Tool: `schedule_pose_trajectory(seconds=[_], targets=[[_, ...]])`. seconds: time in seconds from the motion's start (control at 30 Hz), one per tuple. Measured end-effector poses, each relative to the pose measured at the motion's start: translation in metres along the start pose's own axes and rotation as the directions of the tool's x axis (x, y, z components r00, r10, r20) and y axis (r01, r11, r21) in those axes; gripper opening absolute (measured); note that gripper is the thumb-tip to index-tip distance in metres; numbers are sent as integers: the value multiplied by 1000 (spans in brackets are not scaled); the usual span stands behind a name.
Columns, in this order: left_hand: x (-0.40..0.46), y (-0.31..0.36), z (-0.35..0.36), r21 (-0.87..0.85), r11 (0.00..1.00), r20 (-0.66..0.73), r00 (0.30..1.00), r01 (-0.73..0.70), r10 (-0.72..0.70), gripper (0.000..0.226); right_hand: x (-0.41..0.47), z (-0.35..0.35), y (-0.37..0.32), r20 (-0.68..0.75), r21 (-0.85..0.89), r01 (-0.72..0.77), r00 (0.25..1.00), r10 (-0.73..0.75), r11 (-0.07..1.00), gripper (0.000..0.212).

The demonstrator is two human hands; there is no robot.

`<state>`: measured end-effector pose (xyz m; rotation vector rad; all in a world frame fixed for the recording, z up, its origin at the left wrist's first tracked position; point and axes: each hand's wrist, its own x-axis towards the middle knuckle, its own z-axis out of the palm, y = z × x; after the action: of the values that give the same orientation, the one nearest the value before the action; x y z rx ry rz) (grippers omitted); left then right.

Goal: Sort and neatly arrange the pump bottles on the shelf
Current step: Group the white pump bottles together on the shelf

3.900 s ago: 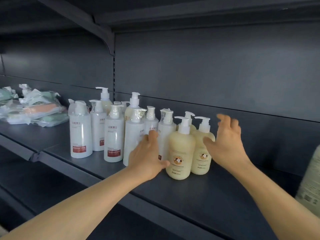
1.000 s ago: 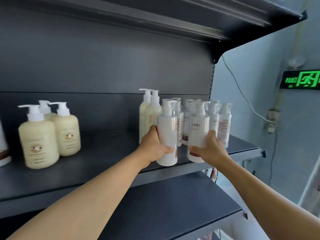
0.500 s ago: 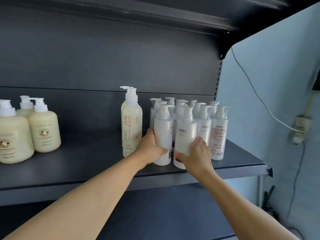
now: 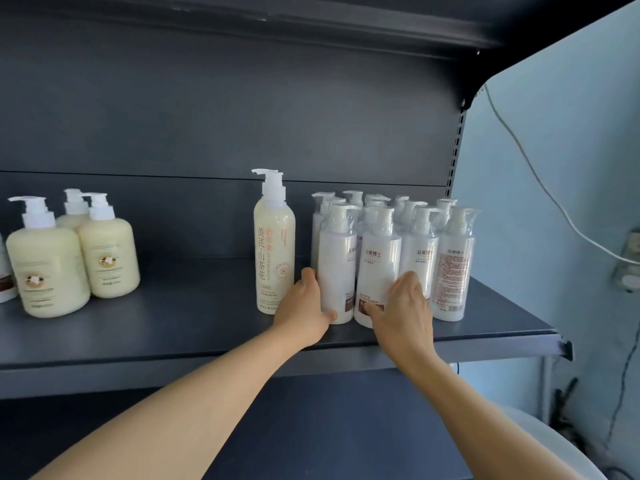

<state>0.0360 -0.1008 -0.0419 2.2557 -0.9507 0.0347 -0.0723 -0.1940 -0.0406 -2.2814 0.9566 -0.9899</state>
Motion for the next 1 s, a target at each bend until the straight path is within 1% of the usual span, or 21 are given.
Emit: schedule_pose_trajectory(seconds=[0.13,0.2,0.3,0.37,0.47,0.53,0.63,0.83,1.0], targets=[[-3,-6,-9,5,1000,50,999,-4,3,45,-2,-1,-1,54,-99,36,998,-31,994,16],[-9,-10,-14,8,1000,52,998,-17,17,49,-8,-3,-5,92,-126,70,994,-59,990,17],[-20,-18,-27,23,1000,52,999,-18,17,53,-21,-5,-20,106,-177,147,986,-129,973,22],[-27,-28,-41,48,999,38,999,-2,0,49,-30,-5,-34,136,-152,215,971,-195,965,28],[-41,-45,-67,83,996,3,1000,27,-28,41,-41,0,-58,222,-112,325,929,-295,939,40],[-50,-61,-88,90,995,-18,999,53,-51,34,-47,9,-78,270,-82,385,897,-351,920,42],[-65,-88,-121,107,987,-75,991,123,-115,30,-57,26,-109,322,-1,437,852,-413,900,44],[-95,-149,-187,105,961,-185,954,258,-236,33,-84,66,-177,415,99,531,746,-520,841,54],[-117,-205,-239,153,932,-252,925,329,-285,46,-110,107,-240,437,160,560,699,-566,813,60]])
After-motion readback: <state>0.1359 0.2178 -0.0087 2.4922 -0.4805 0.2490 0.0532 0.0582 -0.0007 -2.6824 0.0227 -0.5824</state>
